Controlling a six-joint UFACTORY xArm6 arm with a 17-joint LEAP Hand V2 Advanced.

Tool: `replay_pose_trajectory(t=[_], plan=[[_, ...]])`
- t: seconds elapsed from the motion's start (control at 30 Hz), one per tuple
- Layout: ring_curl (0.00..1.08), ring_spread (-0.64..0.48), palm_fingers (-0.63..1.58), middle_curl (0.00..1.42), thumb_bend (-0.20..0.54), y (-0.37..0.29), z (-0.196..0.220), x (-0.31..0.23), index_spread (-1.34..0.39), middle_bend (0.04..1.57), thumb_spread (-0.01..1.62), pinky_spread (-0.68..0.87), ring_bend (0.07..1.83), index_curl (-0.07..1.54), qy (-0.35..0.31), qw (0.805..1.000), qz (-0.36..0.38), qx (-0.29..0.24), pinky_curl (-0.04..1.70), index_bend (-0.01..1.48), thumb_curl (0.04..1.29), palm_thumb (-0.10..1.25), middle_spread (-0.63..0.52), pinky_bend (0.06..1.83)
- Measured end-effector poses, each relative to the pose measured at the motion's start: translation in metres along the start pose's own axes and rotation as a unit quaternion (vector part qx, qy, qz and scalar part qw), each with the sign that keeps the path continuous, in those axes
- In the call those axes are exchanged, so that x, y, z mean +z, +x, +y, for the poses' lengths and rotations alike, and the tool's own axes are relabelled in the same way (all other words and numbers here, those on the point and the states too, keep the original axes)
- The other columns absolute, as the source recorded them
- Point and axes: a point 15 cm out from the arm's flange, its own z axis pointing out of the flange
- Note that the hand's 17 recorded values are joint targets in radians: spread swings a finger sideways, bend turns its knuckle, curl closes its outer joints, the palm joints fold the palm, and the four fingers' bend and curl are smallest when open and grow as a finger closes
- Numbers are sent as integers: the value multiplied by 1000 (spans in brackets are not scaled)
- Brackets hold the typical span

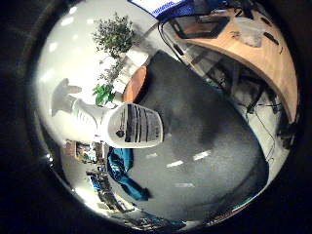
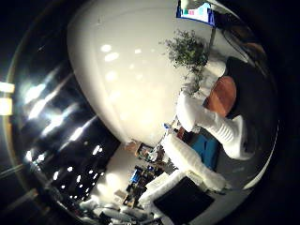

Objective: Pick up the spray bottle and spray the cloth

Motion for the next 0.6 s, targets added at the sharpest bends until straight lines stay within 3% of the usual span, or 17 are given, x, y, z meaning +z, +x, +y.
replay_pose_trajectory(t=[0.6], plan=[[257,205,8,326,-25,-3,32,53,-224,191,1013,390,371,251,-63,998,-18,3,314,152,291,607,205,496]])
